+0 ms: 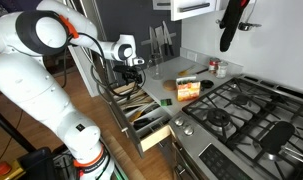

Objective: Remove two skewers from the open drawer and put them in the glass jar

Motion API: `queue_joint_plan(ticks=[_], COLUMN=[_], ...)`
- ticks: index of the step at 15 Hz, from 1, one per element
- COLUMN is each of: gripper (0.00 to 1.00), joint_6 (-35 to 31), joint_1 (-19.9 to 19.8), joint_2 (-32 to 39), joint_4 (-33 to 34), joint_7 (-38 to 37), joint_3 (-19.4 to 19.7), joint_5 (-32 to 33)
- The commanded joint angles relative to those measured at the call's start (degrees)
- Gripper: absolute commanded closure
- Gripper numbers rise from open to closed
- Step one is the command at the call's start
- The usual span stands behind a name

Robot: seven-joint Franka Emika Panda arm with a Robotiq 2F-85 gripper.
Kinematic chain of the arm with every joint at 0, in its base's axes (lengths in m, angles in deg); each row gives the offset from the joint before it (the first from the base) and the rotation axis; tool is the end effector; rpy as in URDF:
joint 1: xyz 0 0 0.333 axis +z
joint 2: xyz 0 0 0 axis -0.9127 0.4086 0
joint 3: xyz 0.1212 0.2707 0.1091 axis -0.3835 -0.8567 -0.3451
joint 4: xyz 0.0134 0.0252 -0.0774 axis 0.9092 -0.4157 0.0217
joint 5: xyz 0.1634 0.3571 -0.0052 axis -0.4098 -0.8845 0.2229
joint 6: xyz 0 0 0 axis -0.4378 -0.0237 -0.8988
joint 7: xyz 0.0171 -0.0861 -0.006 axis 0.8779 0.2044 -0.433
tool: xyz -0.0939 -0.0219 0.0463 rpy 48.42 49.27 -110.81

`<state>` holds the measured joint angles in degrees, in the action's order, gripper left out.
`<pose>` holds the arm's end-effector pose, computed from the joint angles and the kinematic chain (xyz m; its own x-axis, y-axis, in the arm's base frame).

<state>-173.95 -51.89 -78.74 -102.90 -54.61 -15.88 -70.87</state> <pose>0.4112 0.2280 0.3780 0.9134 0.4016 -0.0670 0.4007 -0.9158 -0.0273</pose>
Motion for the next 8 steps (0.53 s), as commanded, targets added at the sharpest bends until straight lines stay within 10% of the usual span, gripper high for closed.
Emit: queue_joint_plan(ticks=[1, 8], gripper=[0.0, 0.0], joint_6=[-0.25, -8.67], joint_1=[0.36, 2.7], joint_2=[0.89, 4.39], joint_4=[0.12, -1.19], joint_7=[0.78, 12.12], joint_3=[0.09, -0.19], joint_5=[0.01, -7.54])
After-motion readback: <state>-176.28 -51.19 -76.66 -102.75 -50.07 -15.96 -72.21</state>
